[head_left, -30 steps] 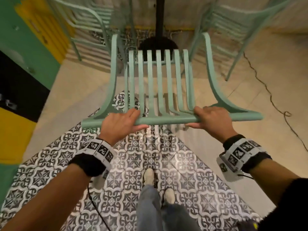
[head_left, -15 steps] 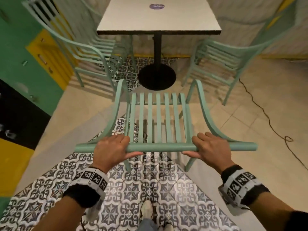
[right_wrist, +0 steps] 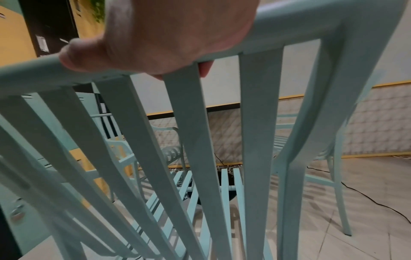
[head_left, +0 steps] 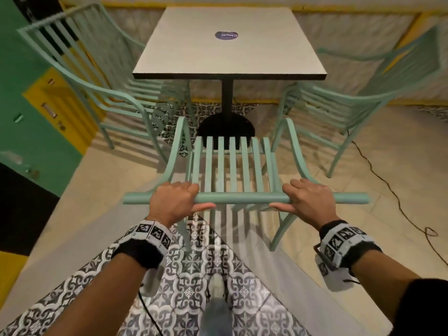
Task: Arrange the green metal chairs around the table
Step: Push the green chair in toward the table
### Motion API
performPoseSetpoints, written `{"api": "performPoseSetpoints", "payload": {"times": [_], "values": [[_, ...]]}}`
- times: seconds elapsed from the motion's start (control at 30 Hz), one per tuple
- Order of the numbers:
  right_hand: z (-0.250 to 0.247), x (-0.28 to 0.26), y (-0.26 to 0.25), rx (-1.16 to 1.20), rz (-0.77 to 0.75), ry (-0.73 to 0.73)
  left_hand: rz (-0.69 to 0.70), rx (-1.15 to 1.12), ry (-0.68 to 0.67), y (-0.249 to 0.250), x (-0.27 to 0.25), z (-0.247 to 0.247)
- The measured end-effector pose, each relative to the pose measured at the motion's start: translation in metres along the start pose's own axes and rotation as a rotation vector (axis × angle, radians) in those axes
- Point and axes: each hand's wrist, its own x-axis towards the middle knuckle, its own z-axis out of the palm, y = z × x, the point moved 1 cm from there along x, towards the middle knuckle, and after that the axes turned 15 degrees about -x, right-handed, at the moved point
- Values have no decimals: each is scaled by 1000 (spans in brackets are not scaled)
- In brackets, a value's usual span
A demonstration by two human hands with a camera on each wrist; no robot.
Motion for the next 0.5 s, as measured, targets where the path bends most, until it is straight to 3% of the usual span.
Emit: {"api": "performPoseSetpoints", "payload": {"times": [0.3, 0.5], "values": [[61, 127, 43, 32, 9, 9, -4, -31, -34, -72, 128, 12], [80, 167, 56, 30, 18, 3, -29, -40, -59, -96, 167, 17]]}}
